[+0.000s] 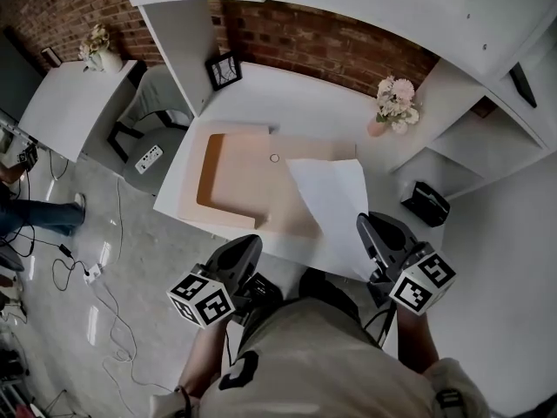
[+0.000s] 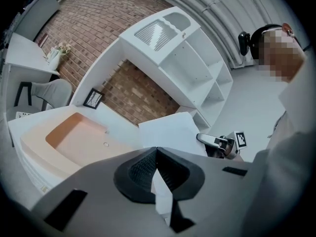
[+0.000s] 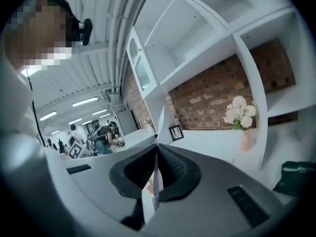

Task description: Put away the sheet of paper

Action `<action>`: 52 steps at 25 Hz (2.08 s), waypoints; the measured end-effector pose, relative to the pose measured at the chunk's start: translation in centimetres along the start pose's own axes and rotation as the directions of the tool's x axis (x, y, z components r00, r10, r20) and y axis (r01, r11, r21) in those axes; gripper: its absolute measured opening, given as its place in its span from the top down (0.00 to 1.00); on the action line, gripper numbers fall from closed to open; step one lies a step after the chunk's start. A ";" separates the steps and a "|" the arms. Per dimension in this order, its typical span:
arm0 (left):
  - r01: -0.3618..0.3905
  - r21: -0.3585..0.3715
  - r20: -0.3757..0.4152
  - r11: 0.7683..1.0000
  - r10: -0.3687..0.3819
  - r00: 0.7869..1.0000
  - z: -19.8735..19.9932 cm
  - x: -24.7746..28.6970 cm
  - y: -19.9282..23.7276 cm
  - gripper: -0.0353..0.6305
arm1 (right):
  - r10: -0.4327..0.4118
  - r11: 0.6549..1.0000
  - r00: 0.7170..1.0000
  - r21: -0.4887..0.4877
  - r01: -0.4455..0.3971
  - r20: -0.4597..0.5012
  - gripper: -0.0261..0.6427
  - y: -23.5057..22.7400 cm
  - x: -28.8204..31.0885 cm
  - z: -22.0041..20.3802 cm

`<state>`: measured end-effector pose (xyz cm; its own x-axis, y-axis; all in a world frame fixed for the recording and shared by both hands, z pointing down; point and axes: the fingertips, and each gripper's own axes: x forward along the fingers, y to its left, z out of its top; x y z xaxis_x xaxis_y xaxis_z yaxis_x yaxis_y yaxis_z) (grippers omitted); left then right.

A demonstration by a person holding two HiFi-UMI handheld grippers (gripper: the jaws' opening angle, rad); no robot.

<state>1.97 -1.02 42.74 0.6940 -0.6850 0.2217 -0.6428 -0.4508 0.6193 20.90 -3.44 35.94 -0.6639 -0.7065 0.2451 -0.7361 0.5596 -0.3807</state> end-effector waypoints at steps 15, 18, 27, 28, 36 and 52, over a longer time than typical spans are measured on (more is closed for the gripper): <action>-0.059 0.047 -0.118 0.997 0.064 0.991 0.5 6.3 -1.8 0.92 | -0.031 0.817 1.000 0.577 0.021 0.008 0.92 -14.0 3.4 -4.6; -0.090 0.048 -0.129 0.995 0.095 0.987 0.6 6.7 -1.7 0.92 | -0.031 0.783 1.000 0.622 0.026 -0.002 0.92 -15.2 4.0 -5.4; -0.143 0.041 -0.161 0.989 0.148 0.976 0.2 9.8 -2.4 0.92 | -0.003 0.755 1.000 0.655 0.022 -0.031 0.92 -18.6 4.4 -5.9; -0.151 0.043 -0.164 0.988 0.156 0.974 0.1 10.2 -2.4 0.92 | 0.001 0.750 0.999 0.661 0.021 -0.032 0.92 -19.1 4.5 -5.9; -0.192 0.058 -0.197 0.980 0.200 0.960 -0.7 12.2 -3.0 0.92 | -0.056 0.788 0.991 0.604 0.118 -0.120 0.92 -23.7 5.3 -8.6; 0.011 0.040 -0.166 0.999 -0.005 0.986 1.2 7.2 3.3 0.92 | -0.434 0.808 0.870 0.326 0.491 -0.233 0.92 -25.6 6.4 -10.9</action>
<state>4.43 -8.15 45.47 0.7411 -0.5785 0.3408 -0.6474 -0.4812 0.5910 34.07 -17.59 57.01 -0.2886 -0.7566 0.5868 -0.8777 -0.0358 -0.4778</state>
